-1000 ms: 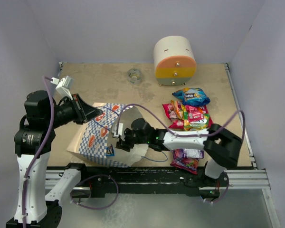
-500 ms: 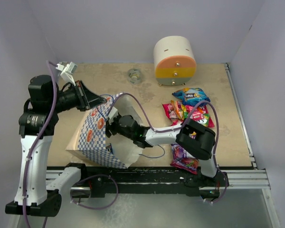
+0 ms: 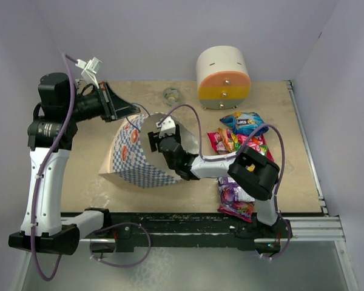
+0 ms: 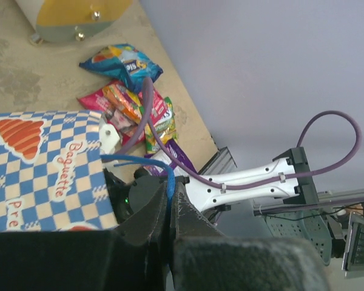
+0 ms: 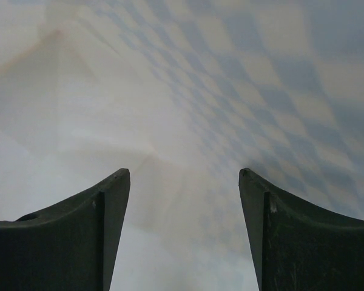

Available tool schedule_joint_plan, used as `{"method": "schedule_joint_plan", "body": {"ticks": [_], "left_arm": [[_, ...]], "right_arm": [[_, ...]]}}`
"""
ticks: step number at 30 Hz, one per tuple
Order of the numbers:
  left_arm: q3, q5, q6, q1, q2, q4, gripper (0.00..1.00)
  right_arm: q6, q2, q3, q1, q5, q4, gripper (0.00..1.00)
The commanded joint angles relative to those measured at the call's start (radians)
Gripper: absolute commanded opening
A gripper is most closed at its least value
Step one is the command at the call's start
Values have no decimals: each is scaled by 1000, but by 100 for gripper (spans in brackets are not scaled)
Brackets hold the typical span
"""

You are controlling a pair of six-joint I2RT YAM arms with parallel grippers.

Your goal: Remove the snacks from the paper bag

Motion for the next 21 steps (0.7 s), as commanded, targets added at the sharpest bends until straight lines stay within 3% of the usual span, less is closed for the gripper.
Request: {"method": "schedule_joint_plan", "body": {"ticks": [1,6,11,17,21], "left_arm": [[116,26,0,-3,70,109,0],[167,9,52,-2,111,61,0],[7,12,8,-3,11,78,0],[-161,24,-71,-3,-93,129,0],[-169,-12,-7,-2,-129,3,0]], "right_arm": [[31,-102,-61,-4,132,11,75],[-74,-178,-149,51,-7,77,74],[-127,-246,-242,183,-94,86,74],[-185,-158,-179,342,-220,170,75],[-158,-86,-114,349,-297,230,76]]}}
